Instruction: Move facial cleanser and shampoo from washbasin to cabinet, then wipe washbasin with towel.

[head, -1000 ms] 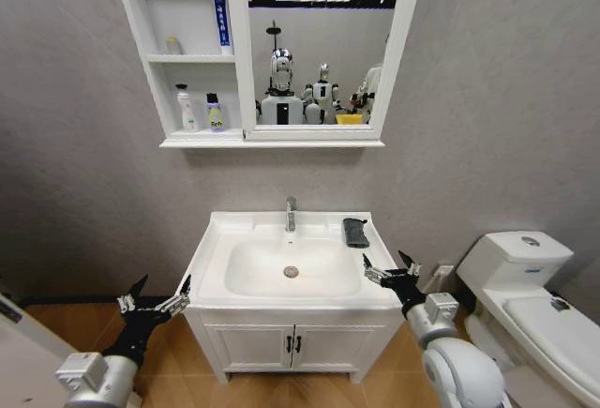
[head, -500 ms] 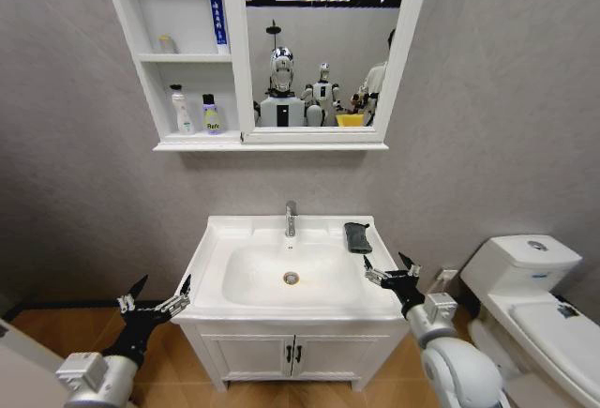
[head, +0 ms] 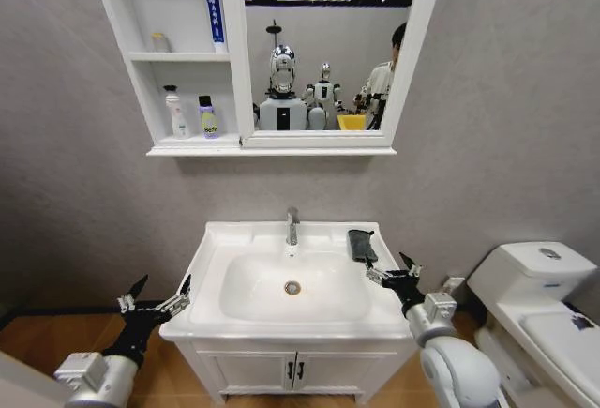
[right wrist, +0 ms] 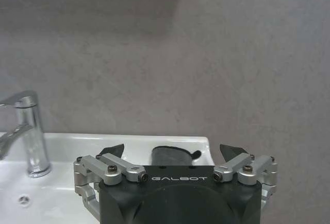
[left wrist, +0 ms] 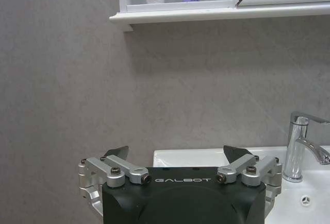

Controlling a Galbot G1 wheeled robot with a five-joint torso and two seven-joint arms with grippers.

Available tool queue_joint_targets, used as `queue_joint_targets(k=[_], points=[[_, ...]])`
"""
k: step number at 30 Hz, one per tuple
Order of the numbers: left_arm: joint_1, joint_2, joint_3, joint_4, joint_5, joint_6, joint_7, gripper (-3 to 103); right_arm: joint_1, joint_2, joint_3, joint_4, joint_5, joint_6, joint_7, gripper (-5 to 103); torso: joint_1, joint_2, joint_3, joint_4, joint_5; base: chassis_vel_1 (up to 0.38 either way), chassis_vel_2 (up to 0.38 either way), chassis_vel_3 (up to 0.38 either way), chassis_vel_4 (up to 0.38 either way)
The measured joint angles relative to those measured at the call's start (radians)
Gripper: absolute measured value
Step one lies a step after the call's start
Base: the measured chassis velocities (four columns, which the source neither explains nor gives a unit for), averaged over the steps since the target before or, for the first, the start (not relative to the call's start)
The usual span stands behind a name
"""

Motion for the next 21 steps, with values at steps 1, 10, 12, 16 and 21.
queue_joint_targets(k=[1, 10, 12, 16, 21], points=[[0.000, 0.000, 0.000, 0.000, 0.000, 0.000, 0.000, 100, 0.024, -0.017, 0.006, -0.018, 0.011, -0.021, 0.015, 100, 0.000, 0.000, 0.000, 0.0002, -0.0001, 0.000, 0.000, 0.000, 0.000], [0.000, 0.000, 0.000, 0.000, 0.000, 0.000, 0.000, 100, 0.198, -0.166, -0.007, -0.205, 0.140, -0.145, 0.033, 100, -0.001, 0.000, 0.000, -0.0002, -0.0001, 0.000, 0.000, 0.000, 0.000], [0.000, 0.000, 0.000, 0.000, 0.000, 0.000, 0.000, 100, 0.245, -0.202, -0.023, -0.274, 0.148, -0.146, 0.011, 100, -0.001, 0.000, 0.000, 0.0000, 0.0000, 0.000, 0.000, 0.000, 0.000], [0.000, 0.000, 0.000, 0.000, 0.000, 0.000, 0.000, 100, 0.303, -0.222, -0.039, -0.332, 0.151, -0.146, -0.012, 100, 0.000, 0.000, 0.000, 0.0001, -0.0001, 0.000, 0.000, 0.000, 0.000], [0.000, 0.000, 0.000, 0.000, 0.000, 0.000, 0.000, 100, 0.404, -0.213, -0.094, -0.425, 0.198, -0.151, -0.005, 100, -0.001, 0.000, 0.000, 0.0001, -0.0002, 0.000, 0.000, 0.000, 0.000]])
